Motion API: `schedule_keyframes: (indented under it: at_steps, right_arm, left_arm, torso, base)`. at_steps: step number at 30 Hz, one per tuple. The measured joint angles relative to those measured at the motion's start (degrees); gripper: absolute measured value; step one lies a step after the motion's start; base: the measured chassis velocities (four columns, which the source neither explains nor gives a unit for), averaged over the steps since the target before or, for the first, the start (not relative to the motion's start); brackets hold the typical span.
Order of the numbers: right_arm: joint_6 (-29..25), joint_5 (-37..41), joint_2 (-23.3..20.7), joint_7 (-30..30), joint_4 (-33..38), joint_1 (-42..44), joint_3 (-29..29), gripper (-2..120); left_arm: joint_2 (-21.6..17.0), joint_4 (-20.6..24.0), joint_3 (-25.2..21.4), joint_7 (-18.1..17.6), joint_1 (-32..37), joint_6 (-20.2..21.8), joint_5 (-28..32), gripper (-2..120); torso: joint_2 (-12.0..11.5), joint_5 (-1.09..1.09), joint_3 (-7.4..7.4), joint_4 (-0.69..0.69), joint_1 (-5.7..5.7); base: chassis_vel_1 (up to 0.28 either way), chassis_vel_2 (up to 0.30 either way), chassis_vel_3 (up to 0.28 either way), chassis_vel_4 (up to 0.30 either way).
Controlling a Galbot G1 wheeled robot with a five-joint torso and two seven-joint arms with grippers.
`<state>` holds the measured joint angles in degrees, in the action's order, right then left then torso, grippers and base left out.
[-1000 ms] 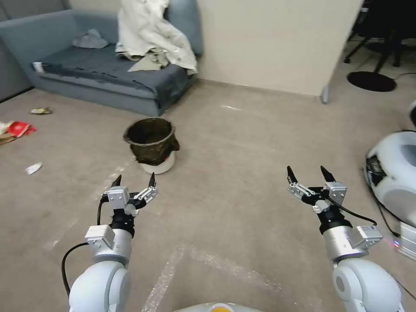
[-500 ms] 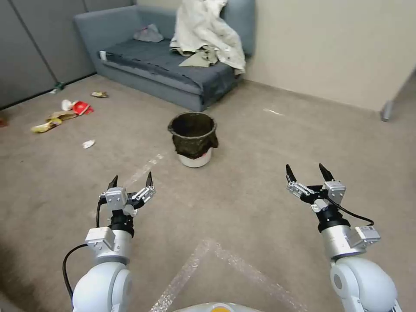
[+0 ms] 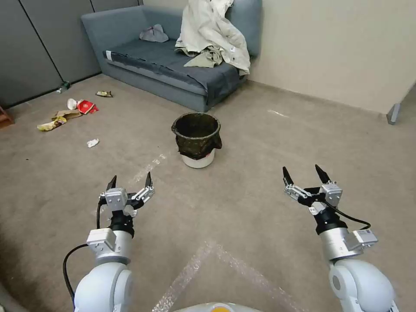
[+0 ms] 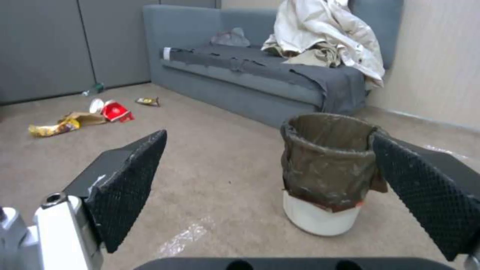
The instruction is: Pick up the trash can from the floor.
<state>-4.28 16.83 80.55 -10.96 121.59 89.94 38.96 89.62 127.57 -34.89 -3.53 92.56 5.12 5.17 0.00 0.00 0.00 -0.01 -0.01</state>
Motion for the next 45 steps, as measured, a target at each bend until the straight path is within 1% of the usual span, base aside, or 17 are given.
schedule_keyframes:
  at_steps: [11, 16, 21, 24, 32, 33, 36, 37, 38, 40, 41, 44, 45]
  right_arm:
    - [0.00, 0.03, 0.07, -0.48, 0.06, 0.03, -0.24, 100]
    - [0.04, 0.04, 0.19, -0.55, 0.05, 0.00, -0.37, 100]
    - [0.18, 0.00, 0.26, -0.62, 0.02, -0.09, -0.48, 100]
    - [0.25, -0.01, 0.31, -0.69, -0.01, -0.14, -0.51, 100]
    - [0.43, -0.12, 0.45, -0.78, -0.31, -0.38, -0.66, 100]
    - [0.43, -0.13, 0.50, -0.80, -0.36, -0.41, -0.70, 100]
    - [0.38, -0.19, 0.55, -1.02, -0.51, -0.46, -0.72, 100]
    - [0.34, -0.21, 0.56, -1.08, -0.54, -0.48, -0.73, 100]
    - [0.33, -0.22, 0.56, -1.16, -0.57, -0.55, -0.74, 100]
    - [0.33, -0.22, 0.55, -1.36, -0.59, -0.59, -0.76, 100]
    - [0.31, -0.20, 0.55, -1.56, -0.59, -0.68, -0.76, 100]
    - [-0.09, -0.05, 0.53, -1.94, -0.59, -0.85, -1.00, 100]
    - [-0.09, -0.05, 0.53, -1.94, -0.59, -0.85, -1.00, 100]
  left_arm:
    - [-0.12, -0.64, -0.11, -0.39, -0.51, -0.60, -0.10, 100]
    - [-0.19, -1.10, -0.05, -0.41, -0.78, -0.78, 0.01, 100]
    - [-0.36, -1.63, -0.06, -0.43, -1.21, -0.80, 0.26, 100]
    - [-0.44, -1.87, -0.06, -0.43, -1.46, -0.80, 0.40, 100]
    - [-0.71, -2.60, -0.11, -0.57, -2.09, -0.97, 0.58, 100]
    - [-0.76, -2.72, -0.09, -0.70, -2.15, -1.06, 0.62, 100]
    - [-0.86, -3.07, -0.01, -0.91, -2.42, -1.17, 0.80, 100]
    - [-0.92, -3.19, 0.02, -0.95, -2.54, -1.17, 0.86, 100]
    - [-1.10, -3.31, 0.11, -1.07, -2.86, -1.16, 1.05, 100]
    - [-1.29, -3.35, 0.19, -1.36, -3.24, -0.91, 1.33, 100]
    - [-1.53, -3.39, 0.35, -1.78, -3.69, -0.27, 1.80, 100]
    - [-3.20, -3.79, 1.74, -5.33, -6.07, 4.10, 5.17, 100]
    - [-3.20, -3.79, 1.74, -5.33, -6.07, 4.10, 5.17, 100]
  torso:
    - [0.00, 0.00, 0.00, 0.02, 0.01]
    - [0.00, 0.00, 0.00, -0.01, 0.00]
    - [0.00, 0.00, 0.00, 0.02, 0.00]
    - [0.00, -0.02, 0.00, 0.00, 0.00]
    - [0.00, 0.01, 0.00, 0.02, 0.00]
    - [0.00, -0.02, 0.00, 0.01, 0.01]
    - [0.00, 0.01, 0.00, 0.00, 0.01]
    - [0.00, -0.02, 0.00, -0.01, 0.01]
    - [0.00, 0.00, 0.00, 0.00, 0.01]
    - [0.00, 0.02, 0.00, 0.01, 0.01]
    - [0.00, -0.01, 0.01, 0.02, 0.01]
    - [-0.01, 0.00, 0.01, 0.01, 0.01]
    - [-0.01, 0.00, 0.01, 0.01, 0.01]
  base:
    - [-0.197, 0.189, 0.210, -0.198]
    - [-0.186, 0.174, 0.161, -0.185]
    - [-0.165, 0.186, 0.181, -0.175]
    - [-0.165, 0.182, 0.171, -0.204]
    - [-0.194, 0.195, 0.197, -0.185]
    - [-0.187, 0.183, 0.188, -0.172]
    - [-0.184, 0.169, 0.171, -0.176]
    - [-0.155, 0.166, 0.175, -0.177]
    - [-0.145, 0.172, 0.175, -0.146]
    - [-0.145, 0.139, 0.144, -0.146]
    - [-0.092, 0.139, 0.144, -0.089]
    - [-0.049, 0.077, 0.071, -0.059]
    - [-0.038, 0.051, 0.055, -0.023]
